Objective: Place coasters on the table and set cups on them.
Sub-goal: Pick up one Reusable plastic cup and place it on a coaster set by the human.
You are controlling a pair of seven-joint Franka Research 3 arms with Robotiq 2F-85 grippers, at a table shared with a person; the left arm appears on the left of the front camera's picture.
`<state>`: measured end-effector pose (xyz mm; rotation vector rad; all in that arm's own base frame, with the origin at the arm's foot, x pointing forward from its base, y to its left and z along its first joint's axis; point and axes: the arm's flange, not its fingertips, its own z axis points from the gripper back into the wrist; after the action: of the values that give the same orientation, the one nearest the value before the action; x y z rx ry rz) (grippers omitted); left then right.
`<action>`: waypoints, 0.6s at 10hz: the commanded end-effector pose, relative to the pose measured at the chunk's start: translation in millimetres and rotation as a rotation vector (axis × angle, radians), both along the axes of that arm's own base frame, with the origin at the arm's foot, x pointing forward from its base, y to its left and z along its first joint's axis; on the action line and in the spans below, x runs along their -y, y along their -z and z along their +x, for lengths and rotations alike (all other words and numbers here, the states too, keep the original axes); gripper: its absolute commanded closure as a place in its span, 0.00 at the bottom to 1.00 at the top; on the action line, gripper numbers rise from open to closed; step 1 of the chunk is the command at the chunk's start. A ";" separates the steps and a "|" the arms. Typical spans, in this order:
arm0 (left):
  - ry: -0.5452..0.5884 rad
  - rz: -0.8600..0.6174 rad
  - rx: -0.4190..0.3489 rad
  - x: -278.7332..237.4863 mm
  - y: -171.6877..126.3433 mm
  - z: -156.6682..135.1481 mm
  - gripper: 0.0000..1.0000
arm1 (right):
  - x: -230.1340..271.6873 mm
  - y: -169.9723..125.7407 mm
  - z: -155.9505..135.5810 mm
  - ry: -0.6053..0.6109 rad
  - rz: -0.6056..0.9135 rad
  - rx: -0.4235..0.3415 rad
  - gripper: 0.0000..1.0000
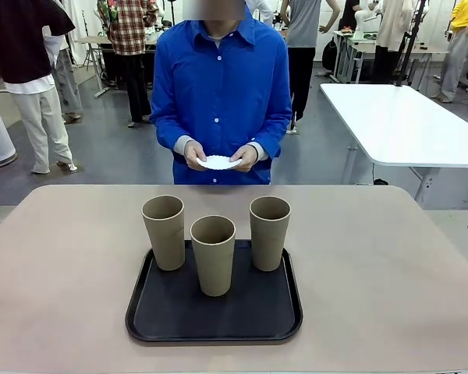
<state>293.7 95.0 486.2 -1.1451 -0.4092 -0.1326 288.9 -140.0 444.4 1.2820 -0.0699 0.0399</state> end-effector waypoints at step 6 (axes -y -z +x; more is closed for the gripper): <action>0.021 0.024 -0.160 -24.2 23.6 -16.6 0.00 | 30.8 11.5 1.6 0.094 -0.040 -0.033 0.00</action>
<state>276.8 116.9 458.6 -1.1475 -0.2616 -0.0466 284.2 -165.9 432.4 1.2550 -0.0856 -0.0678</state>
